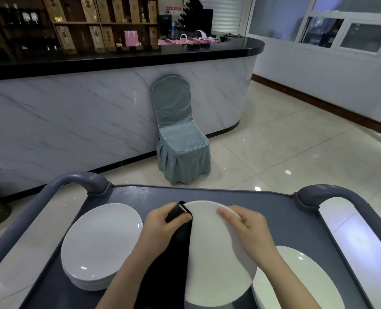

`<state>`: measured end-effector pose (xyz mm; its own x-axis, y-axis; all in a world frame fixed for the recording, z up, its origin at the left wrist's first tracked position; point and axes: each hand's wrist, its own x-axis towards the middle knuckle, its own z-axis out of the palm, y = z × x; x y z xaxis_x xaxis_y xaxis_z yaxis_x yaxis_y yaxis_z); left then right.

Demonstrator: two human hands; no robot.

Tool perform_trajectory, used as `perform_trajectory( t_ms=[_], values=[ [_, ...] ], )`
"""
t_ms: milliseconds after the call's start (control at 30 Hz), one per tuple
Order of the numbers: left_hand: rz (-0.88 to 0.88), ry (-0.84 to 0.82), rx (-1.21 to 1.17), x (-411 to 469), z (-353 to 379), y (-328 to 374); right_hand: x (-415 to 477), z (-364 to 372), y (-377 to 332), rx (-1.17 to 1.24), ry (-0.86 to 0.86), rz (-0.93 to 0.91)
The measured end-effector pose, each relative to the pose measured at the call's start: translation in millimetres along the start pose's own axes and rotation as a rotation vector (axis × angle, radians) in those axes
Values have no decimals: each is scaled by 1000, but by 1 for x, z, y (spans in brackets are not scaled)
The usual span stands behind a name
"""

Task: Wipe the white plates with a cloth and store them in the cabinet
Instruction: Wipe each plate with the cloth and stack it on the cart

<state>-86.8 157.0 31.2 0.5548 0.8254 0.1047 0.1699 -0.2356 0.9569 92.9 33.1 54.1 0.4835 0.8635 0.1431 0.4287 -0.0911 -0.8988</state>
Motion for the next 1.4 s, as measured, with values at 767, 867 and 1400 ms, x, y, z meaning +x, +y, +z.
perform_trajectory(
  t_ms=[767, 867, 1400],
  values=[
    [85, -142, 73, -1, 7, 12, 7, -7, -9, -222, -242, -145],
    [-28, 103, -45, -7, 6, 0, 3, -10, -3, 7, 24, -12],
    [-61, 42, -45, -7, -3, -4, 0, -1, -6, 3, 41, -31]
  ],
)
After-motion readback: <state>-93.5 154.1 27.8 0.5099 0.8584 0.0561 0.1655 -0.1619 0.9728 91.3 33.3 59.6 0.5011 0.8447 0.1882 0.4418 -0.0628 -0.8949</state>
